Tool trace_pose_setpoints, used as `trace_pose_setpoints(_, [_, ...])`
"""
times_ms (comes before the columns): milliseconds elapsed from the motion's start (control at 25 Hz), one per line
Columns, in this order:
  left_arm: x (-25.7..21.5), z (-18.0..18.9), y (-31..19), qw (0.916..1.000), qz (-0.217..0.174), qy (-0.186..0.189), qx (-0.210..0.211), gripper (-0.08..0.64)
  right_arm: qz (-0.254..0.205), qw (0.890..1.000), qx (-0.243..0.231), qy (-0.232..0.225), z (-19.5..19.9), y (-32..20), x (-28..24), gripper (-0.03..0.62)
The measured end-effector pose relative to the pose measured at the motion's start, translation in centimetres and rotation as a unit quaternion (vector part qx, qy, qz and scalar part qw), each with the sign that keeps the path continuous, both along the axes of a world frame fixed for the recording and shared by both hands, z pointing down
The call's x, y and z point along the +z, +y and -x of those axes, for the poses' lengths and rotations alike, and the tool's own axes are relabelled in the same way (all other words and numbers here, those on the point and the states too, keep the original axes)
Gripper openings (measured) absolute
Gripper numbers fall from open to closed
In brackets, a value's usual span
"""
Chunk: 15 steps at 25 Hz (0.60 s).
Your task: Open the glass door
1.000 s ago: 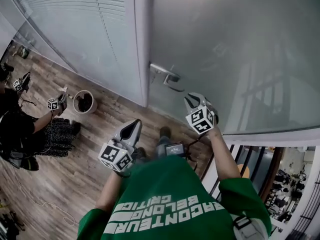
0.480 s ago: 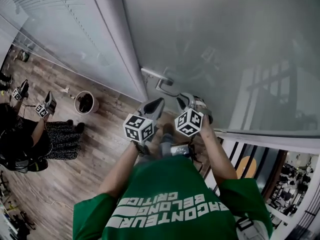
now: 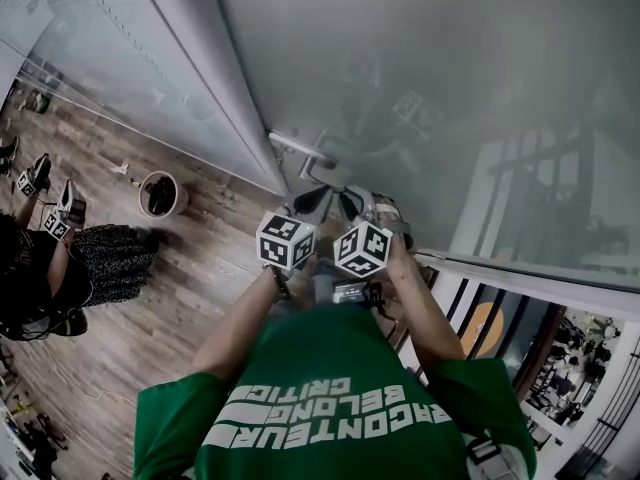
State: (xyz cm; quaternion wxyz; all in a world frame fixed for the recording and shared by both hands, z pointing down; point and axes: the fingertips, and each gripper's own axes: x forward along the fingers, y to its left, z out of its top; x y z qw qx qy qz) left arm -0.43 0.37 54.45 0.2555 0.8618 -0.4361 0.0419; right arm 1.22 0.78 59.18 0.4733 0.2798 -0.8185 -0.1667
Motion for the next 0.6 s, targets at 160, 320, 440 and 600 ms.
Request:
trace_pose_setpoints(160, [0.7, -1.2, -0.9, 0.9999, 0.009, -0.008, 0.003, 0.018, 0.013, 1.000, 0.002, -0.012, -0.6, -0.4, 0.0, 0.066])
trace_pose_setpoints(320, [0.9, -1.3, -1.3, 0.9999, 0.013, -0.009, 0.004, 0.017, 0.016, 1.000, 0.006, -0.013, -0.5, -0.6, 0.1, 0.066])
trace_pose_setpoints(440, [0.9, -1.6, -1.4, 0.9998, 0.009, -0.014, 0.006, 0.017, 0.016, 1.000, 0.010, -0.014, -0.5, -0.6, 0.2, 0.066])
trace_pose_setpoints(600, [0.9, -1.8, -1.4, 0.9998, 0.005, -0.020, 0.000, 0.017, 0.015, 1.000, 0.007, -0.008, -0.6, -0.3, 0.3, 0.066])
